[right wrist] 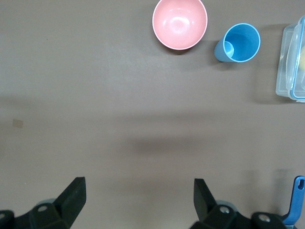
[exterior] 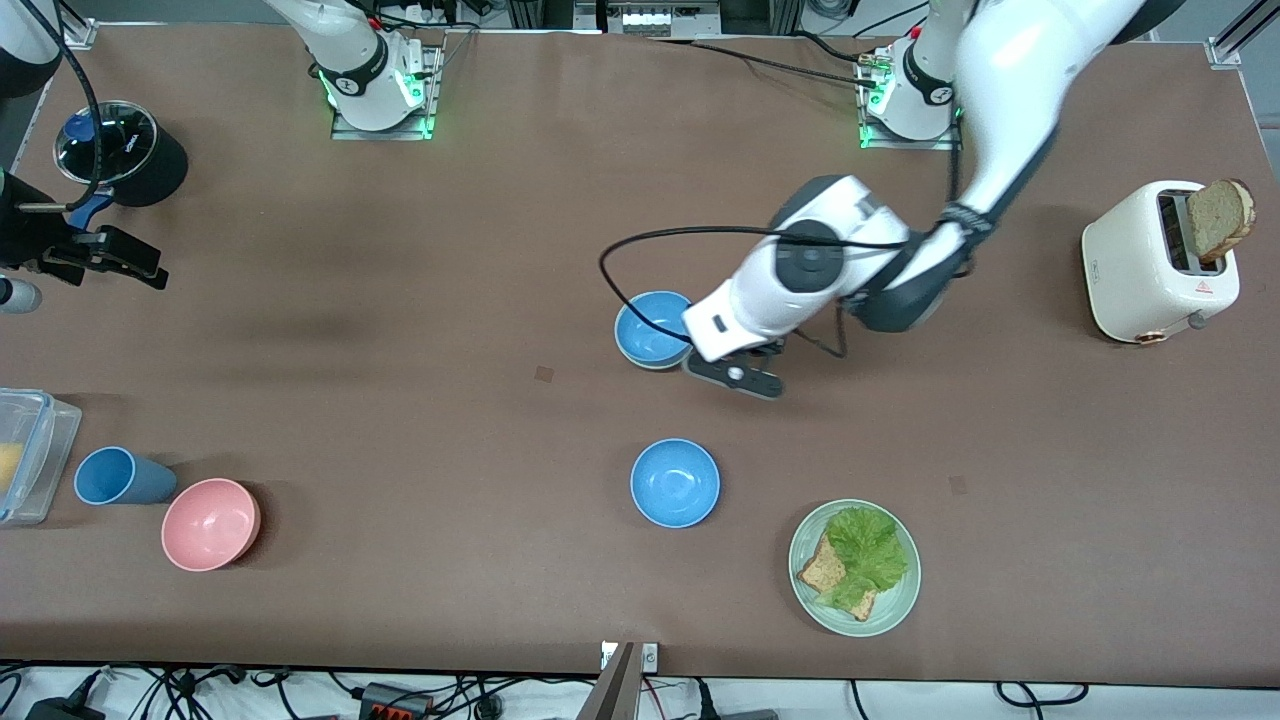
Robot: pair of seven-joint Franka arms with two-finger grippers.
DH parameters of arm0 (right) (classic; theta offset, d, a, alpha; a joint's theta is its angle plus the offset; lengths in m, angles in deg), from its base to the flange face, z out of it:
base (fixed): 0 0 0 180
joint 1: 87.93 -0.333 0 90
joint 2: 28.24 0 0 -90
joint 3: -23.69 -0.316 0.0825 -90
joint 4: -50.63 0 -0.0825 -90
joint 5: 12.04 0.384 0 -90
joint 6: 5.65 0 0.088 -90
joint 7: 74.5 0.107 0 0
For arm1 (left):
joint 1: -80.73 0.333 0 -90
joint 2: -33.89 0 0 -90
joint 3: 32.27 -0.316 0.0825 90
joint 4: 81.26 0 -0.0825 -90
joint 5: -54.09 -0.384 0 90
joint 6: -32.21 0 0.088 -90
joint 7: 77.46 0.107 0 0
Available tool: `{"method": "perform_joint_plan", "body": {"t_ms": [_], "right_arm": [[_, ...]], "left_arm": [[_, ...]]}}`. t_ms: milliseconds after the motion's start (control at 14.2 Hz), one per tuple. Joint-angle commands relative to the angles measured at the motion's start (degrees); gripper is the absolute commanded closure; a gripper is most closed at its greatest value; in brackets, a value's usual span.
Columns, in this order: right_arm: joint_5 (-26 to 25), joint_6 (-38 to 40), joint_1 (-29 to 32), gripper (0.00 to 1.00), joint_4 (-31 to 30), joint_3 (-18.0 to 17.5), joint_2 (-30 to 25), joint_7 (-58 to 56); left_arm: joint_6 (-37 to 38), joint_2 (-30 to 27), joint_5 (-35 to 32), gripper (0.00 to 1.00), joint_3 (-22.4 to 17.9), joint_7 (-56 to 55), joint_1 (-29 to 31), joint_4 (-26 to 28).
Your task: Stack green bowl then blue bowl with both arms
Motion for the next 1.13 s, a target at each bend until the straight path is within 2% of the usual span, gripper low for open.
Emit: {"method": "perform_joint_plan", "body": {"t_ms": [0,212,495,707,777,848,918,1060], "right_arm": [[-0.4,-0.6,-0.2,0.0,-1.5,0.3,-1.5,-0.8],[-0.4,-0.6,-0.2,0.0,-1.5,0.3,-1.5,-0.8],[-0.4,-0.8,-0.2,0.0,-1.3,0.3,-1.5,-0.7],[-0.4,-0.7,-0.2,0.0,-1.0,0.3,-1.5,-1.1],[-0.3,-0.5,-0.2,0.0,-1.0,0.2,-1.5,-1.1],[0.0,-0.5,-0.2,0.0,-1.0,0.2,-1.5,-1.1],[0.0,-0.5,-0.2,0.0,-1.0,0.2,-1.5,-1.1],[0.4,-0.3,-0.2,0.0,-1.0,0.3,-1.5,-1.1]], "left_arm": [[2.9,-0.3,1.2,0.41,6.5,0.1,9.0,-0.7],[7.0,-0.6,0.4,0.33,9.4,0.6,13.8,-1.0],[8.6,-0.7,0.5,0.33,9.8,13.9,19.7,-0.9],[9.3,-0.7,0.4,0.33,9.8,18.8,22.2,-0.9],[9.8,-0.7,0.2,0.29,9.4,20.8,22.5,-0.9],[9.8,-1.4,0.2,0.19,9.0,22.8,22.7,-0.8],[9.8,-2.9,0.3,0.0,8.4,25.1,22.7,-0.2],[10.5,-7.2,1.1,0.0,3.4,28.5,21.7,0.6]]}}
